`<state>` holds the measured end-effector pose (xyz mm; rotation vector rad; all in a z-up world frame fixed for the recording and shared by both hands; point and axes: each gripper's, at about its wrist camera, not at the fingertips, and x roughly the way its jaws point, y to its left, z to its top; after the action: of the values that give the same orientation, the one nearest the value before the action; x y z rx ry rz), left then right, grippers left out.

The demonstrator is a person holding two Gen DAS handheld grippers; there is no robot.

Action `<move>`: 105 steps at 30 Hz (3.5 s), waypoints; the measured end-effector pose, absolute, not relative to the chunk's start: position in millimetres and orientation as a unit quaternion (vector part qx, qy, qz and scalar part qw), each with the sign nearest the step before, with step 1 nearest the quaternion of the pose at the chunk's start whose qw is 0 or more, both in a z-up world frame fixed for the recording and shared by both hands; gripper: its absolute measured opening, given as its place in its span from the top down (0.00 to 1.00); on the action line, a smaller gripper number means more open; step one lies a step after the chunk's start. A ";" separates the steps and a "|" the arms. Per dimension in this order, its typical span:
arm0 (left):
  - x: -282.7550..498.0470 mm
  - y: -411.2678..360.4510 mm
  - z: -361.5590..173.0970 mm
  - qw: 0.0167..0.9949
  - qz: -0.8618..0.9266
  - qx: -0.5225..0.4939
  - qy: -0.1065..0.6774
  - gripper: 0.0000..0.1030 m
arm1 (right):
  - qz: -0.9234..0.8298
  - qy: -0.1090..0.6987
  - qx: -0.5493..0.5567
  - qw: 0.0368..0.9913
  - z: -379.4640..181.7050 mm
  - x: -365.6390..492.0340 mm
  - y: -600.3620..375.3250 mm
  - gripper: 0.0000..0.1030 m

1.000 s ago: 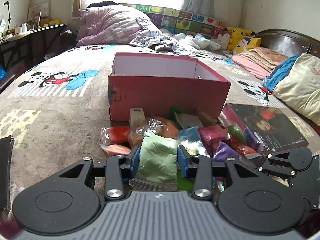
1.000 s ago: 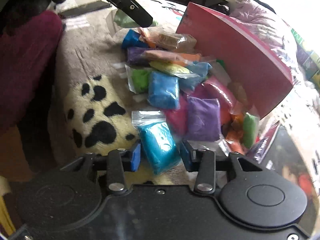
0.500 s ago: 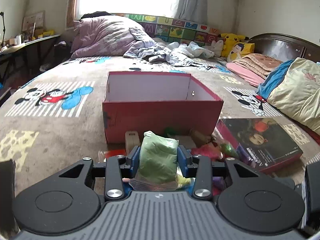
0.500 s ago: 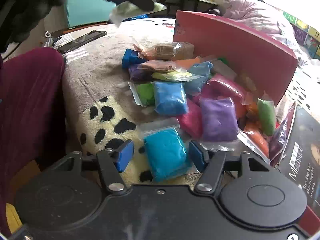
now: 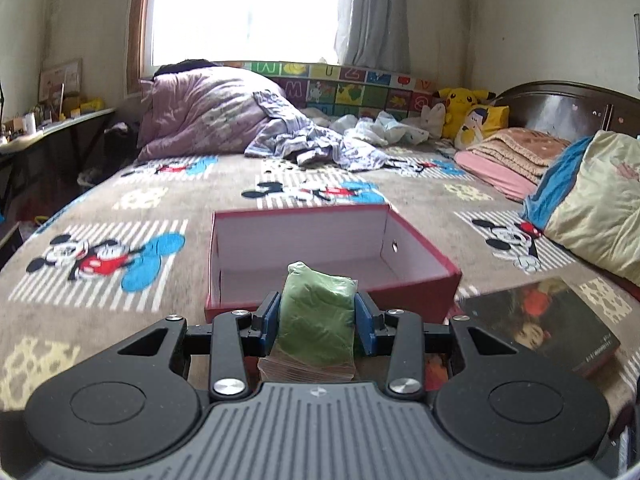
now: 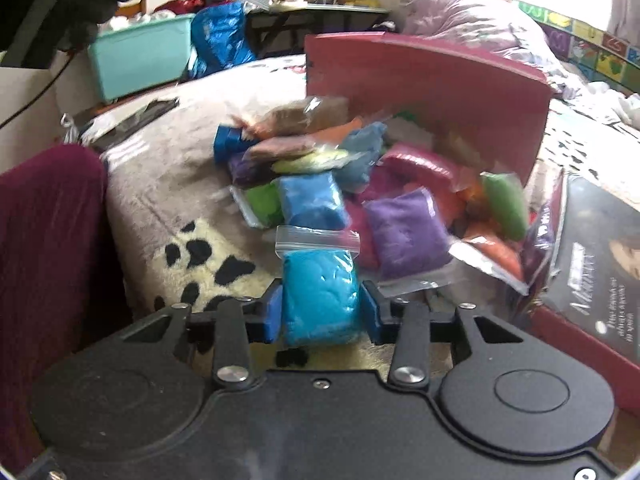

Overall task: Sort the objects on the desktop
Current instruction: 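Lower the light green packet into the shoebox and open the left gripper, then lift the blue packet with the right gripper toward the pink shoebox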

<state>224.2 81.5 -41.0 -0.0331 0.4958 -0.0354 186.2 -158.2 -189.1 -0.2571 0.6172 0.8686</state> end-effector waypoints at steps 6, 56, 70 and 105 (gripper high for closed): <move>256.7 83.6 -37.4 0.970 -0.011 -0.013 0.241 0.63 | 0.397 0.300 -0.126 0.858 -196.4 190.1 -158.9 0.62; 419.2 100.8 -134.2 0.914 0.041 -0.030 0.402 0.48 | 0.405 0.302 -0.120 0.855 -204.1 192.6 -161.0 0.60; 413.5 100.2 -125.1 0.915 0.044 -0.032 0.400 0.43 | 0.403 0.300 -0.124 0.856 -203.0 191.7 -159.7 0.61; 291.9 106.9 -57.2 0.943 0.014 -0.064 0.327 0.43 | 0.383 0.274 -0.092 0.877 -152.4 172.6 -173.0 0.62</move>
<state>291.9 106.9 -57.2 -0.1312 0.6658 0.0294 172.6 -173.0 -152.4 -0.1920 0.5707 0.8000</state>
